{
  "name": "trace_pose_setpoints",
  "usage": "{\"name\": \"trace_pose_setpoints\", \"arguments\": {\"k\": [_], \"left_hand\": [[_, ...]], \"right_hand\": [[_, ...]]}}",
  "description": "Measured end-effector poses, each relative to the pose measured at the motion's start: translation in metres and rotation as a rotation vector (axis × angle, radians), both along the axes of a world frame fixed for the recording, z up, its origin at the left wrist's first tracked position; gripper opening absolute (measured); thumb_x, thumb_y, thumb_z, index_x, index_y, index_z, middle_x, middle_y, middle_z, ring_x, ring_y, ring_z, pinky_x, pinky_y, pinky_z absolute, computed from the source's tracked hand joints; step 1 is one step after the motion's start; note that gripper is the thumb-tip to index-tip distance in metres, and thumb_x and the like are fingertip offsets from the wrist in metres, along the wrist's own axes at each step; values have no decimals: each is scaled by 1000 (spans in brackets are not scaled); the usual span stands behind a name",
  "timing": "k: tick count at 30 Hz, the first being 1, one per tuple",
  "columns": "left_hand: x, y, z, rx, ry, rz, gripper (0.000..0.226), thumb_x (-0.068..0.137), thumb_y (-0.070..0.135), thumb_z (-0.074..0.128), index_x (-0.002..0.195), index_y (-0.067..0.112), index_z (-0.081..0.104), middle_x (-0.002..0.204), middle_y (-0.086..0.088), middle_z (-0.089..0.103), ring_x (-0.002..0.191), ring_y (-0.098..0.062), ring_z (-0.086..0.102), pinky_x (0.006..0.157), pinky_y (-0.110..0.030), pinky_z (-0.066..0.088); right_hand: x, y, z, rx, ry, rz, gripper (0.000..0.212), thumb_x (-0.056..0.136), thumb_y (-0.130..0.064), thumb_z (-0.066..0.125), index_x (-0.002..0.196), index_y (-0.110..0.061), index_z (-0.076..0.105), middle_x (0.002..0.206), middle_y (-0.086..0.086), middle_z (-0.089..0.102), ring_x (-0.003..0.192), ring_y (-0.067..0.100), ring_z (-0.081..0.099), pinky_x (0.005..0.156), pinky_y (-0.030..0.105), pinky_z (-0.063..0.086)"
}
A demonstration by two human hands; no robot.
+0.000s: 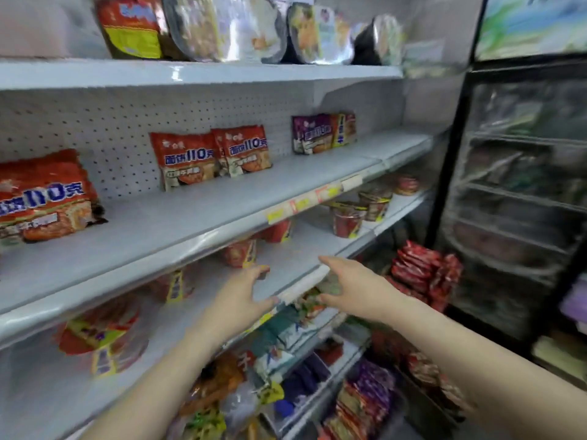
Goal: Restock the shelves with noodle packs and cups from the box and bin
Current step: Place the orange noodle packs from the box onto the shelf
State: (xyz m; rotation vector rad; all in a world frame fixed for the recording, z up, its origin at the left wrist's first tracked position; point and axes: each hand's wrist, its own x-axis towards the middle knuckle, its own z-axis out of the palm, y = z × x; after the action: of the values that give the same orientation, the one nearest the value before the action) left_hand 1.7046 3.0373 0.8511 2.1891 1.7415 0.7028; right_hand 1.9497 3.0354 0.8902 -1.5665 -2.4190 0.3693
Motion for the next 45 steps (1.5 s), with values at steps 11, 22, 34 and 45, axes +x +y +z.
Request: {"name": "trace_pose_setpoints", "arguments": {"k": [11, 22, 34, 45], "left_hand": [[181, 51, -56, -286, -16, -330, 64, 87, 44, 70, 143, 25, 46, 130, 5, 61, 116, -10, 58, 98, -28, 47], [260, 178, -89, -411, 34, -471, 52, 89, 43, 67, 136, 29, 52, 117, 12, 61, 102, -4, 59, 88, -22, 48], [304, 325, -153, -644, 82, -471, 42, 92, 37, 67, 129, 20, 57, 107, 9, 63, 97, -8, 63, 78, -19, 51], [383, 421, -245, -896, -43, -285, 40, 91, 33, 68, 125, 13, 61, 114, -2, 68, 103, -15, 63, 92, -28, 50]], "right_hand": [[179, -16, -73, -206, -40, -375, 78, 84, -48, 65, 150, -22, 32, 149, 1, 44, 134, 22, 46, 108, 35, 40], [237, 57, -131, -389, 17, -549, 64, 89, -39, 64, 145, -17, 41, 147, 5, 47, 134, 21, 44, 107, 31, 40], [257, 182, -182, -475, 170, -680, 47, 90, -36, 64, 133, -25, 49, 126, 1, 58, 107, 17, 56, 78, 27, 43], [349, 308, -269, -629, 264, -632, 52, 88, -37, 65, 135, -21, 48, 134, 0, 56, 119, 19, 55, 99, 33, 47]]}}
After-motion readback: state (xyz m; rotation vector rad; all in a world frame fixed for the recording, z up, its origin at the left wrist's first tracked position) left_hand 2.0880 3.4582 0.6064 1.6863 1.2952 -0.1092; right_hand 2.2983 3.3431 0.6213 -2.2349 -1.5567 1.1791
